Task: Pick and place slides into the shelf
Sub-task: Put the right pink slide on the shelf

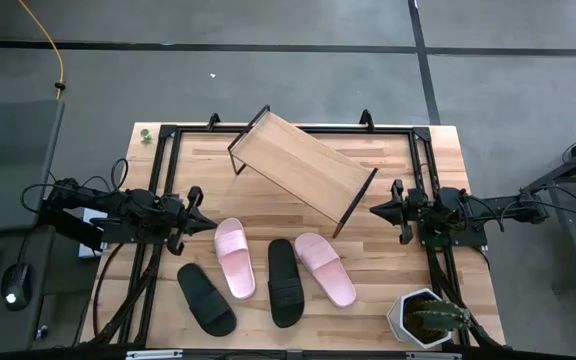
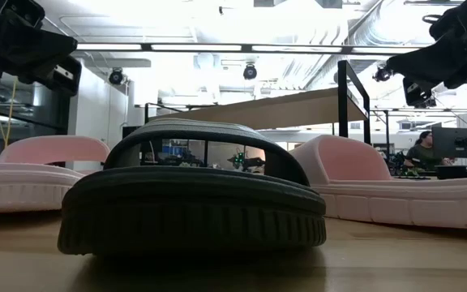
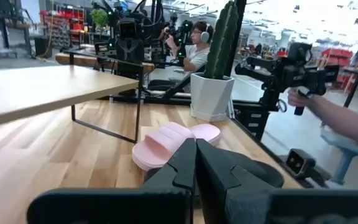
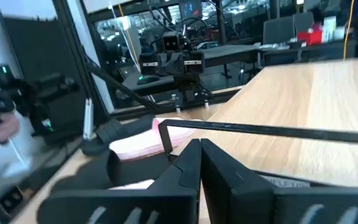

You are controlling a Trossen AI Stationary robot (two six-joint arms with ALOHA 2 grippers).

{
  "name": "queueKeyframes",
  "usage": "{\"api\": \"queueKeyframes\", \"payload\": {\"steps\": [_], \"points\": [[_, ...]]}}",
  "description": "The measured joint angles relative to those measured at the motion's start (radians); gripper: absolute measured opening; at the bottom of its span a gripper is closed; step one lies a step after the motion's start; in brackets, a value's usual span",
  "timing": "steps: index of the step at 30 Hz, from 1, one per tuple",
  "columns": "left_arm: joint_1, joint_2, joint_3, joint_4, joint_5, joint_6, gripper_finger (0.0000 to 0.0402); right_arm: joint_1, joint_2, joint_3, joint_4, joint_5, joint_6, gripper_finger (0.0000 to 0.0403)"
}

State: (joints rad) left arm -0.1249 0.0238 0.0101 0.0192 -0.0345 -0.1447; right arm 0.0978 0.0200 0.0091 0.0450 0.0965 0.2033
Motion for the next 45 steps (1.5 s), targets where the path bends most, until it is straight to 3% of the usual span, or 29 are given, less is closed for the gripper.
{"api": "queueKeyframes", "payload": {"steps": [16,24,29,39,45], "points": [[0.000,0.000,0.000,0.013,-0.069,0.044,0.0001,0.000,0.000,0.000,0.035,0.016,-0.074,0.0000],[0.000,0.000,0.000,0.012,-0.063,-0.042,0.0001,0.000,0.000,0.000,0.017,-0.049,-0.065,0.0000],[0.000,0.000,0.000,0.018,-0.045,0.008,0.0001,0.000,0.000,0.000,-0.001,-0.084,-0.041,0.0000],[0.000,0.000,0.000,0.154,-0.098,-0.002,0.0001,0.000,0.000,0.001,0.035,-0.036,-0.050,0.0000],[0.000,0.000,0.000,0.168,-0.105,-0.027,0.0001,0.000,0.000,0.001,0.126,-0.021,-0.174,0.0000]]}}
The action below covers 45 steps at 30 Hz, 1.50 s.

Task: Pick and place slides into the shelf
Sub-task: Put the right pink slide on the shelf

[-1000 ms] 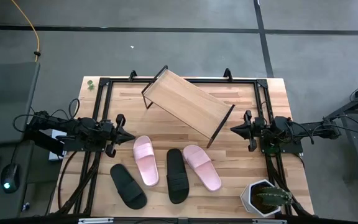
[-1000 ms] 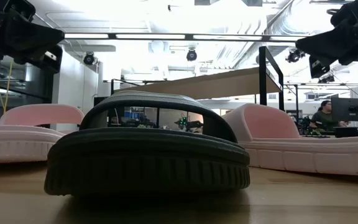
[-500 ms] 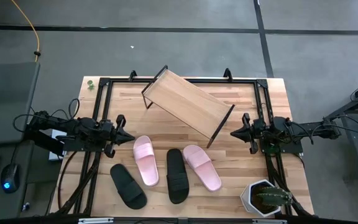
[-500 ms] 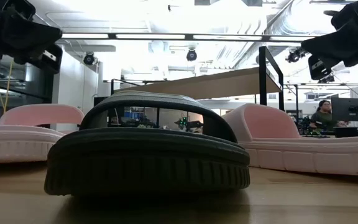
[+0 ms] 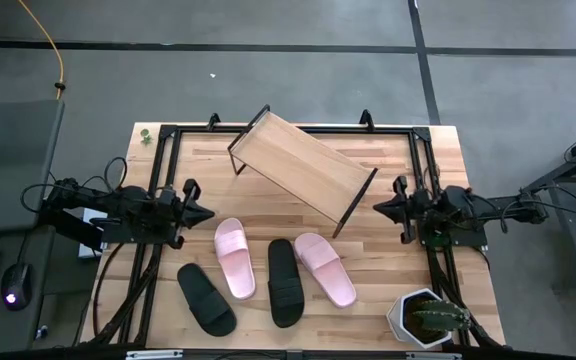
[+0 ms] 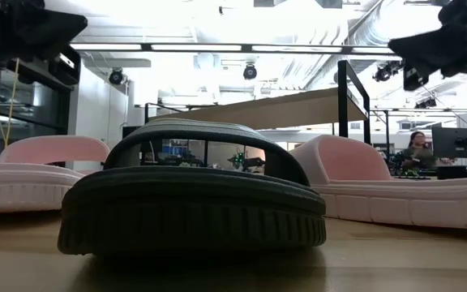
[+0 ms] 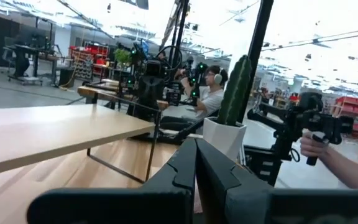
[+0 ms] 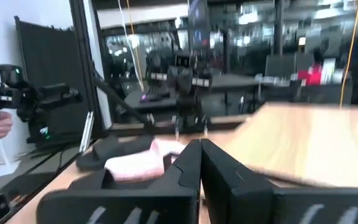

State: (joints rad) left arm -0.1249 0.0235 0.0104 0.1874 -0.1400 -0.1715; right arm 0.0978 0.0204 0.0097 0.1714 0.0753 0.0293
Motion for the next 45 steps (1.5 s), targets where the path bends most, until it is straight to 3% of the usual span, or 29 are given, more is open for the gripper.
{"api": "queueKeyframes", "payload": {"steps": [10,14,22,28,32,37,41,45], "points": [[0.000,0.000,0.146,-0.027,-0.014,-0.043,0.0001,0.000,0.000,0.002,0.268,-0.017,0.018,0.0000],[0.000,0.013,0.170,-0.088,-0.014,-0.043,0.0001,0.000,0.000,0.046,0.268,-0.053,0.005,0.0000],[0.000,0.096,0.172,-0.026,-0.063,-0.033,0.0001,0.001,0.080,0.183,0.187,-0.097,0.011,0.0000],[0.000,0.208,0.184,0.128,-0.055,-0.015,0.0001,0.001,0.278,0.311,0.161,-0.140,-0.038,0.0000],[0.000,0.312,0.257,0.100,-0.052,-0.021,0.0001,0.011,0.448,0.433,0.097,-0.173,-0.099,0.0000],[0.000,0.472,0.349,0.093,0.003,-0.032,0.0001,0.078,0.672,0.619,-0.036,-0.123,-0.231,0.0000],[0.000,0.591,0.398,0.102,0.092,-0.012,0.0001,0.169,0.842,0.783,-0.189,0.003,-0.328,0.0000],[0.000,0.680,0.440,0.111,0.118,-0.020,0.0001,0.278,0.996,0.944,-0.354,0.196,-0.370,0.0000]]}}
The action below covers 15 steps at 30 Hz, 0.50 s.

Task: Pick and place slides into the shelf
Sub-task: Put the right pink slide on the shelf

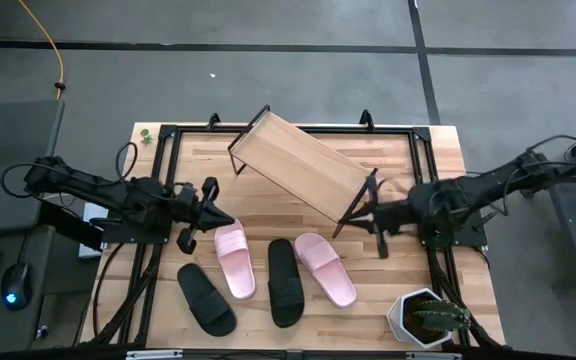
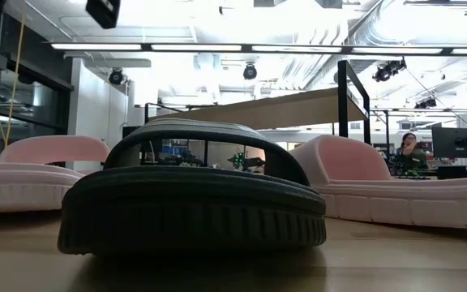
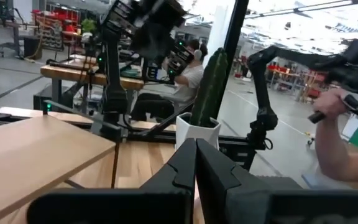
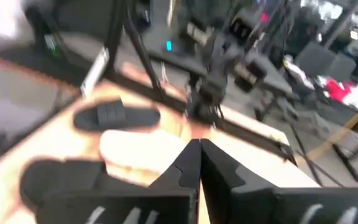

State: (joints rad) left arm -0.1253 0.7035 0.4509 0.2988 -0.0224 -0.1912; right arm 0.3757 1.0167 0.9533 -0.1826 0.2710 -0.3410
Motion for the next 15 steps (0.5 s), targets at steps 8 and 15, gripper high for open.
{"api": "queueKeyframes", "payload": {"steps": [8,15], "points": [[0.000,0.045,0.026,-0.001,0.018,0.001,0.0001,0.225,0.258,0.241,-0.284,0.396,0.095,0.0000],[0.000,0.042,0.026,-0.002,0.014,0.002,0.0001,0.354,0.402,0.276,-0.406,0.629,0.219,0.0000]]}}
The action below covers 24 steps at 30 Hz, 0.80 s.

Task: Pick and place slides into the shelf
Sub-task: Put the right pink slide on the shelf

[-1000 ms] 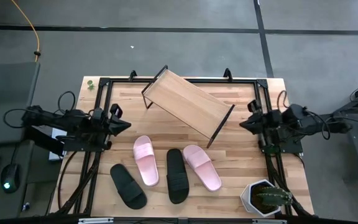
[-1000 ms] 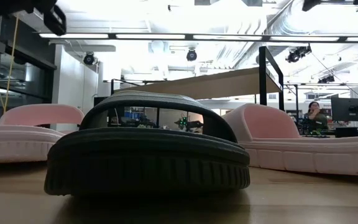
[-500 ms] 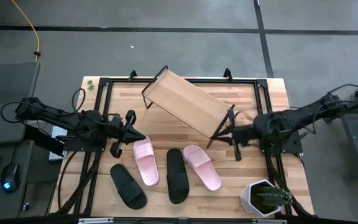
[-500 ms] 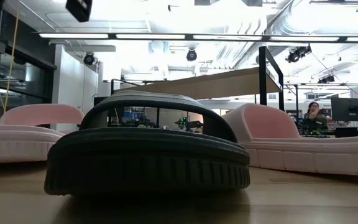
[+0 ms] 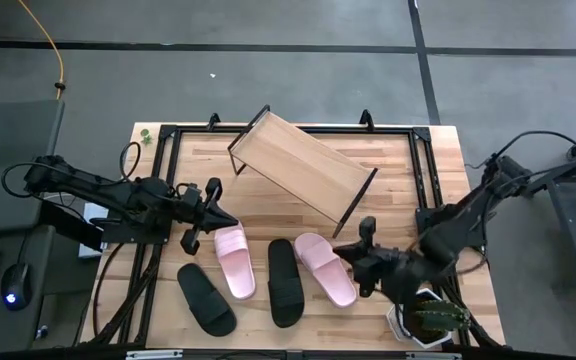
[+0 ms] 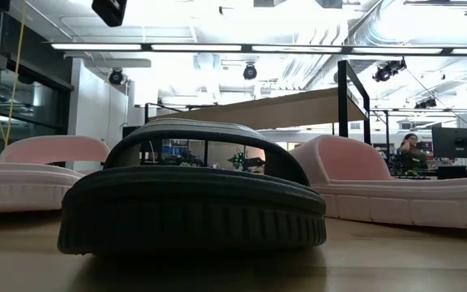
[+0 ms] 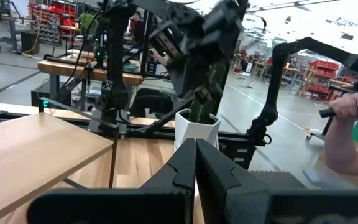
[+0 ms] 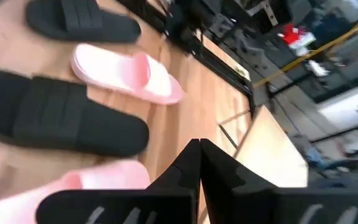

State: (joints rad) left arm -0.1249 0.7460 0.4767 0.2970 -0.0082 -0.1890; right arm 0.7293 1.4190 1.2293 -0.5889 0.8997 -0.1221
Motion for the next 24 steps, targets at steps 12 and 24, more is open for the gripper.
{"api": "queueKeyframes", "payload": {"steps": [12,24], "points": [[0.000,0.000,0.000,0.000,-0.019,0.009,0.0001,0.046,0.180,0.000,-0.147,0.104,0.245,0.0000],[0.000,0.000,0.000,0.000,-0.030,0.009,0.0001,0.045,0.307,0.000,-0.192,0.004,0.414,0.0004]]}}
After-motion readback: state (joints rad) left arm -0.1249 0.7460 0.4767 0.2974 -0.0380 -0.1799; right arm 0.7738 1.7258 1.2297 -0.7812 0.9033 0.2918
